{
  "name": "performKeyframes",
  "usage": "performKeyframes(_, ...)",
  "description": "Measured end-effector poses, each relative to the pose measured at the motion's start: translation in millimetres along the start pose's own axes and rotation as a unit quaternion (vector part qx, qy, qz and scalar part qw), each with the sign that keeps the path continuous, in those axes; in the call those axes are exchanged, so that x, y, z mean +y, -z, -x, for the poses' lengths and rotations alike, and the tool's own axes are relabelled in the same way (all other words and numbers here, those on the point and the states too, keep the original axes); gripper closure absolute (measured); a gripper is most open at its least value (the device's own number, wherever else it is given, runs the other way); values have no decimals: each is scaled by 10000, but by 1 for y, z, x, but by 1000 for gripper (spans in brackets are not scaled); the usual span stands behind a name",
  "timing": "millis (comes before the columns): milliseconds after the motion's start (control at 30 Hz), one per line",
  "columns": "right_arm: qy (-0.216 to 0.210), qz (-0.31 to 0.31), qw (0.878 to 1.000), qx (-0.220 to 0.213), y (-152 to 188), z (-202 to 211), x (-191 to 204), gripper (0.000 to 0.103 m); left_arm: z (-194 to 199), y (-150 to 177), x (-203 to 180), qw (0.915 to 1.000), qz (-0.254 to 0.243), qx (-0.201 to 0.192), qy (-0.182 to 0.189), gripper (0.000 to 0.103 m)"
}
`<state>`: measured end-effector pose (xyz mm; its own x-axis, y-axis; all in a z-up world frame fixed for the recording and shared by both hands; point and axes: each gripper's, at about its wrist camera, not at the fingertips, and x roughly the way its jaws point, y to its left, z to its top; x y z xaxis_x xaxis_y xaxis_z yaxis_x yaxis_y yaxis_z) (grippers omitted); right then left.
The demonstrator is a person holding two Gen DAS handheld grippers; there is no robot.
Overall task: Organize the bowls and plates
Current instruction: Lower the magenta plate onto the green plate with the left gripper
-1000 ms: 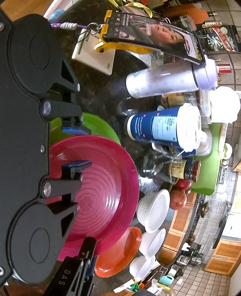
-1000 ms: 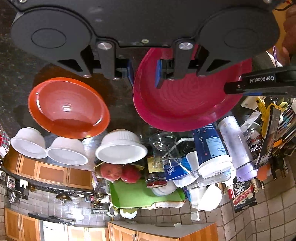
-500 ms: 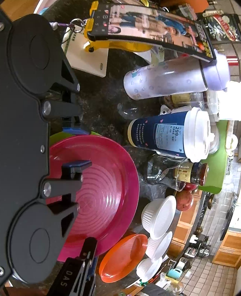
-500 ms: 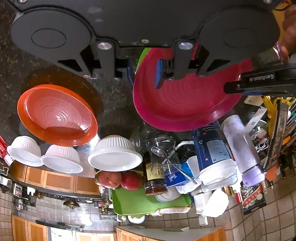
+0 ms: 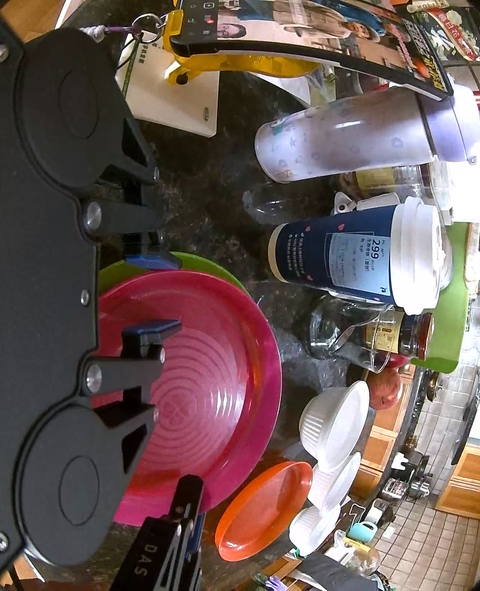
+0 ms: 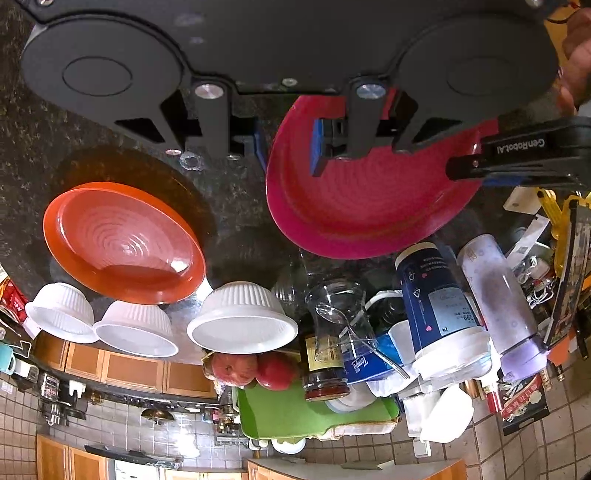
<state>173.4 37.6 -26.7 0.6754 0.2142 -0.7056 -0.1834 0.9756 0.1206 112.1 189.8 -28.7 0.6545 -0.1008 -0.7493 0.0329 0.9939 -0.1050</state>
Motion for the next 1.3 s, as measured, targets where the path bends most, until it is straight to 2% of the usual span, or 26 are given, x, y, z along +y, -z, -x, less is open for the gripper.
performKeyframes(500,-120,49,9999,-14,2,-3,-1,74,12,3,1,10000,38,-77,-30,67)
performKeyframes(767,-264,112,9995,-143,0,2,2,74,24,3,-5,9992,-87,-362,-146,67)
performKeyframes(1300,-299,127,9992,-216,-1,5,2,74,23,2,-6,9994,-47,-312,-155,67)
